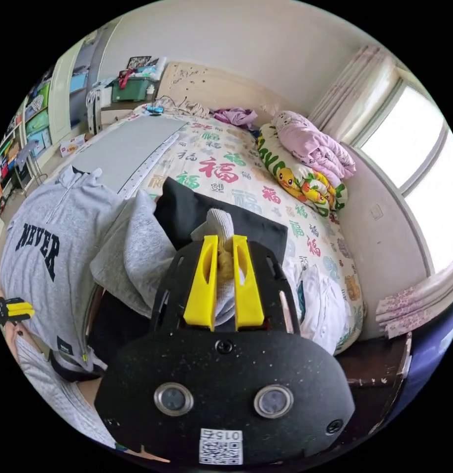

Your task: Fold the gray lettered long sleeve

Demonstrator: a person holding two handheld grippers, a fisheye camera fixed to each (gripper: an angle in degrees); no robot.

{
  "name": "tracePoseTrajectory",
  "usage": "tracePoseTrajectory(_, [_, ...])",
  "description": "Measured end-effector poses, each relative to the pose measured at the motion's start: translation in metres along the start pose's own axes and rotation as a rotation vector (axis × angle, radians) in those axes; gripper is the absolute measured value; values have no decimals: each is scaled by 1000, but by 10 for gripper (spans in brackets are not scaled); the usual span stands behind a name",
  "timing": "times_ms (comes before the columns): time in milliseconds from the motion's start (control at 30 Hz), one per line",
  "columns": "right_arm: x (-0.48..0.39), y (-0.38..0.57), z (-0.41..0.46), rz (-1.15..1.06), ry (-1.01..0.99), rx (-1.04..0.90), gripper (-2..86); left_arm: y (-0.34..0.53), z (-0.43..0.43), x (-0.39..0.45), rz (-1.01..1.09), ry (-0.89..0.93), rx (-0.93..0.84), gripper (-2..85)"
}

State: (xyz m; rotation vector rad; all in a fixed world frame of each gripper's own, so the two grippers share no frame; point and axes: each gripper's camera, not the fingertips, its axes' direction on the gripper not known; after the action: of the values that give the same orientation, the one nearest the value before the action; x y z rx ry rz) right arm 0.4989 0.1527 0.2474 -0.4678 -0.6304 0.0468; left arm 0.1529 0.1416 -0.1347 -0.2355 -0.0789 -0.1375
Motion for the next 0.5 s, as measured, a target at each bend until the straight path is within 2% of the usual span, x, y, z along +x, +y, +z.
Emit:
tracePoseTrajectory(133, [5, 53, -69, 134, -117, 332, 45, 10, -10, -28, -34, 70, -2, 21])
tracePoseTrajectory(200, [-19, 88, -120, 109, -200, 539, 44, 10, -15, -43, -51, 114, -22, 20])
tracePoseTrajectory(267, [-51, 114, -149, 58, -251, 655, 42, 9, -25, -53, -73, 132, -17, 21])
tracePoseTrajectory(367, [-116, 159, -167, -62, -323, 776, 40, 6, -60, -66, -81, 320, 135, 28])
tracePoseTrajectory(400, [-141, 178, -165, -97, -340, 811, 40, 3, -76, -74, -91, 434, 202, 34])
tracePoseTrajectory(500, [-192, 216, -149, -174, -374, 849, 39, -2, -112, -101, -141, 674, 395, 95])
